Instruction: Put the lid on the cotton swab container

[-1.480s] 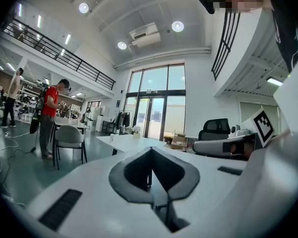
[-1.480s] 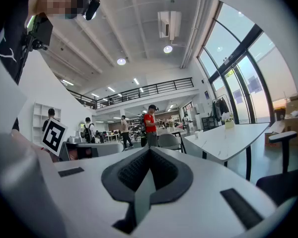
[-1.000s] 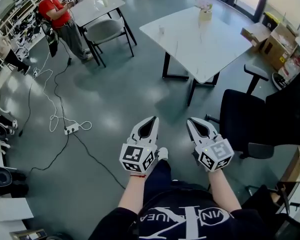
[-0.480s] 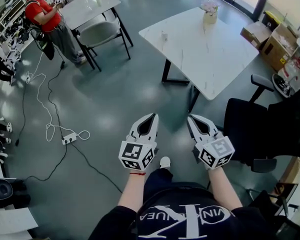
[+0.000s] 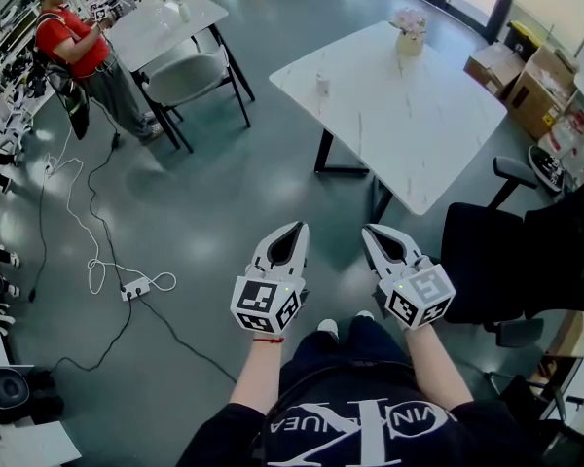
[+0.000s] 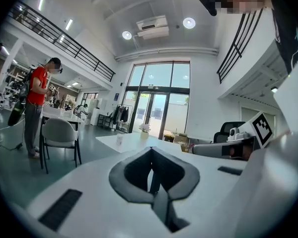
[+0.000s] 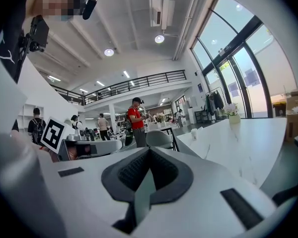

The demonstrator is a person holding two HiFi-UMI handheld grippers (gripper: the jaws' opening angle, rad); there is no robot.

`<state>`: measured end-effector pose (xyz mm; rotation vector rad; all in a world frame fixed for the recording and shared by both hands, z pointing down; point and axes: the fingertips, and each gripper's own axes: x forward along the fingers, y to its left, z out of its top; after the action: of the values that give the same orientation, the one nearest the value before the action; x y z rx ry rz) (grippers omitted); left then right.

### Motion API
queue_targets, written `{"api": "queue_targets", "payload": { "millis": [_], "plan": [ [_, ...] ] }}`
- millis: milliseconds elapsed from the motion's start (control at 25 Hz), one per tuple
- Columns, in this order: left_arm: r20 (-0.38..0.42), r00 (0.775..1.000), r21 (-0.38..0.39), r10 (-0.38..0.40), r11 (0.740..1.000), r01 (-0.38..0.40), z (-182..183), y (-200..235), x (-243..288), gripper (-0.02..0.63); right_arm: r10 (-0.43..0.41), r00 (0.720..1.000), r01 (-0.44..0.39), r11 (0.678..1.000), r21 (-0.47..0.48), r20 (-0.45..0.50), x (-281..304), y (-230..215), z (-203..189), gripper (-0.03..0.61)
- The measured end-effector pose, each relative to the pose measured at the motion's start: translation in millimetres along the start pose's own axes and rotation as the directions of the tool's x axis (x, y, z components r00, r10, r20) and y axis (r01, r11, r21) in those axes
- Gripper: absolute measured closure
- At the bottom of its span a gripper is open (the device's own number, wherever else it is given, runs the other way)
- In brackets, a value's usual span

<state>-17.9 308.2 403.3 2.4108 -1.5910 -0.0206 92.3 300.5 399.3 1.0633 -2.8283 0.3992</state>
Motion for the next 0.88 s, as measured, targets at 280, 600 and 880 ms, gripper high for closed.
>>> {"api": "queue_targets", "payload": {
  "millis": [280,600,880],
  "plan": [
    [0.001,1.000,-0.011,0.014,1.000,-0.014,4,23,28,0.609,0.023,1.000,-0.023,1.000,0.000,-0.006,33,-20,7,0.576],
    [-0.014,1.000,0.012,0.019,1.000,-0.019,21,70,89,0.609,0.054,0.999,-0.054,0.998,0.009,0.008,109,-61,30,0.575],
    [-0.035,0.999,-0.002,0.005,1.000,-0.005,35,105,164,0.609,0.047,0.999,-0.046,0.998,0.030,-0.008,164,-119,46,0.575]
  ]
}}
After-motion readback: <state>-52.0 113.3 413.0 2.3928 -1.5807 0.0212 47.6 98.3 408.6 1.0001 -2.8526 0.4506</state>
